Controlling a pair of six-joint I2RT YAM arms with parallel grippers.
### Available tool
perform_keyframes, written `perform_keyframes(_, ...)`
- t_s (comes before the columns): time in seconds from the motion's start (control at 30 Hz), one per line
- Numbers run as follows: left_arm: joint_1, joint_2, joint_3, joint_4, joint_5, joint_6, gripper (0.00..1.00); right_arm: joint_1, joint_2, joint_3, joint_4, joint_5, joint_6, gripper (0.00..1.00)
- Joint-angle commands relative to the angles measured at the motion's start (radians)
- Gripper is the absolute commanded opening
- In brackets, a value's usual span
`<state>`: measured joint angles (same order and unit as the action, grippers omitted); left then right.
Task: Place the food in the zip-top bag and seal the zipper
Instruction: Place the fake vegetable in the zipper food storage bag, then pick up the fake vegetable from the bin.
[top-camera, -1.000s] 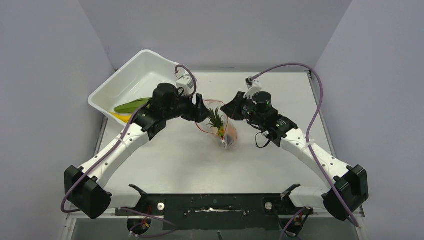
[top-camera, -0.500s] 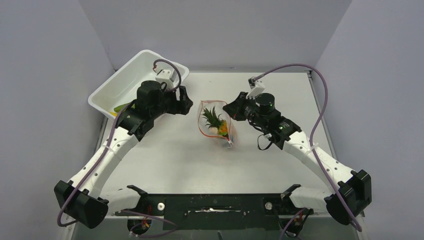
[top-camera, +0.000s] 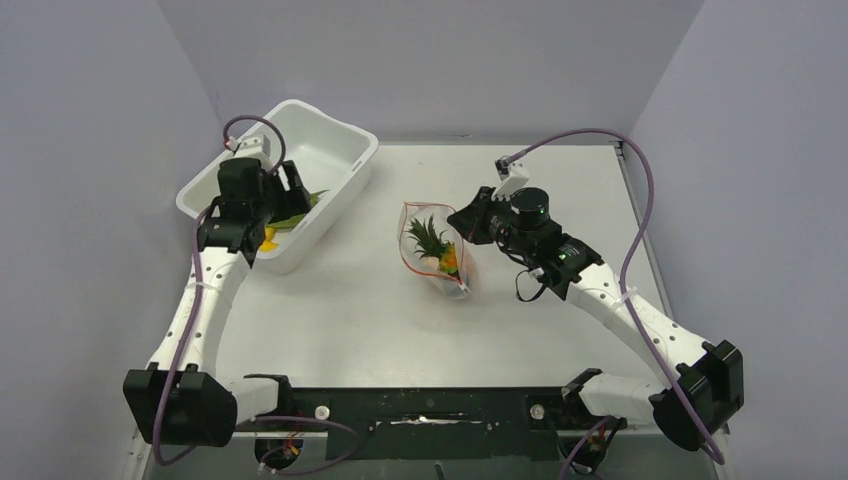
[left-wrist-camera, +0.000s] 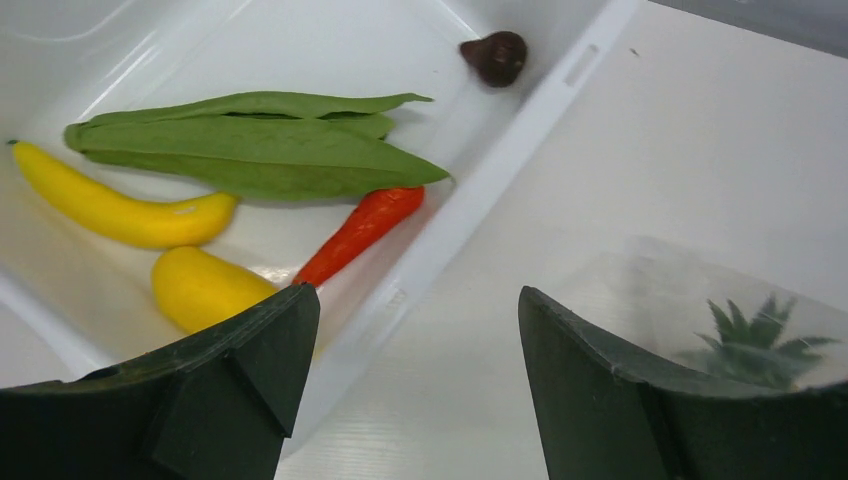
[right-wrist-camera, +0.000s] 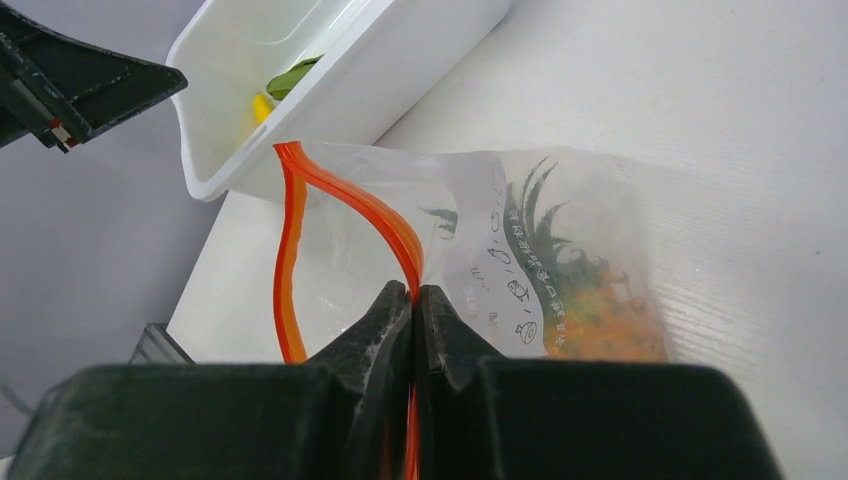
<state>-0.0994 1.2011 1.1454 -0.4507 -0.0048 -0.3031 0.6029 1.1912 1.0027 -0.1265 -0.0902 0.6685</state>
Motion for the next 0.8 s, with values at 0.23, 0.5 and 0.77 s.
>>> perform_keyframes(0.23, 0.130, 0.204, 0.013, 0.200, -0.185, -0.161, 0.75, -0.015, 0.008, 0.096, -0.026, -0.014, -0.060, 0.00)
perform_keyframes(0.5, 0.155, 0.315, 0.089, 0.211, -0.307, -0.414, 0.77, -0.038, 0.037, 0.152, -0.052, -0.019, -0.083, 0.00)
perform_keyframes(0.77, 0.164, 0.486, 0.252, 0.039, -0.417, -0.623, 0.74, -0.043, 0.081, 0.192, -0.049, -0.023, -0.077, 0.00)
